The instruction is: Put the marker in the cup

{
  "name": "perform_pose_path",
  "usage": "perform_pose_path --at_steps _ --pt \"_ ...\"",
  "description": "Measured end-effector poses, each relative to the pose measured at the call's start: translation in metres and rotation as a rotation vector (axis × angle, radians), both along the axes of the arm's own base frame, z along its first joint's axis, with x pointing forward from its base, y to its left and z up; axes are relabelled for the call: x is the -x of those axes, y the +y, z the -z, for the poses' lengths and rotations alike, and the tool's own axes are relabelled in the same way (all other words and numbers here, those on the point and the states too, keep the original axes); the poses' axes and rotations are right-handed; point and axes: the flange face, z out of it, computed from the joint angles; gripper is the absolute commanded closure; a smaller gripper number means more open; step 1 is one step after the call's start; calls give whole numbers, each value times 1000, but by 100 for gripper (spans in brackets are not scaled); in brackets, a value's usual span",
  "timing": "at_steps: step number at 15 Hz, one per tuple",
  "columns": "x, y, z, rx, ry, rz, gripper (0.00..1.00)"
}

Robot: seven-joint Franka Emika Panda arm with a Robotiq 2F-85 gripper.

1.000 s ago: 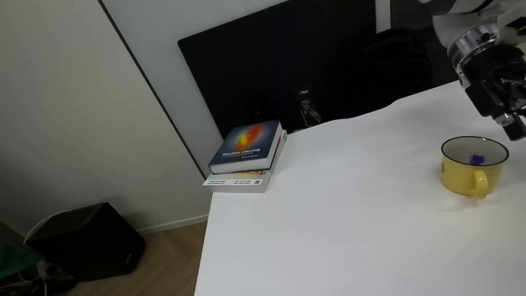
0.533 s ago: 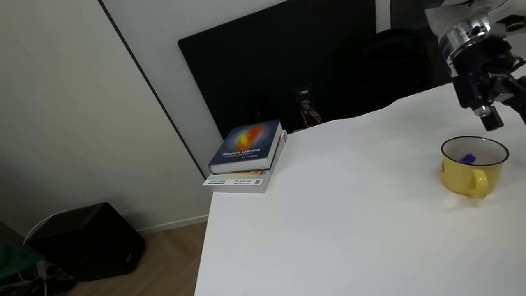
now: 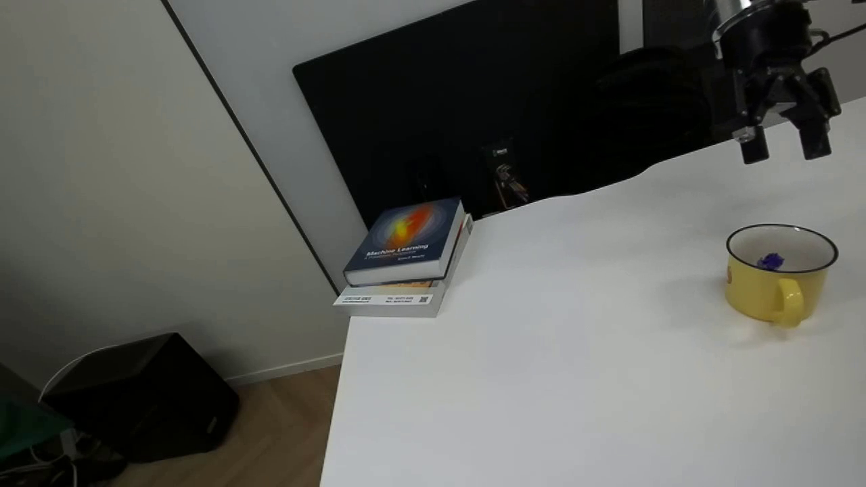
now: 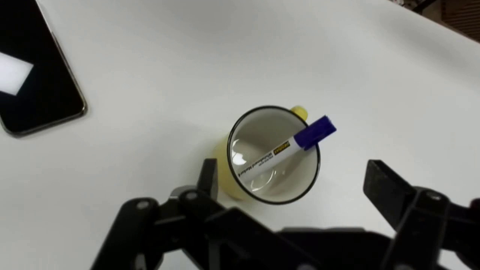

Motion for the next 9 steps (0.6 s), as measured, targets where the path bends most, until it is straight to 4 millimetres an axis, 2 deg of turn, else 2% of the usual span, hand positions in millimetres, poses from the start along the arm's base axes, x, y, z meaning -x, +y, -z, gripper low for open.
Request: perform_pose_path --at_steps 5,9 --pt "-26 -16 -11 -17 -190 66 0" --pt "-33 -22 -11 -15 -235 84 0"
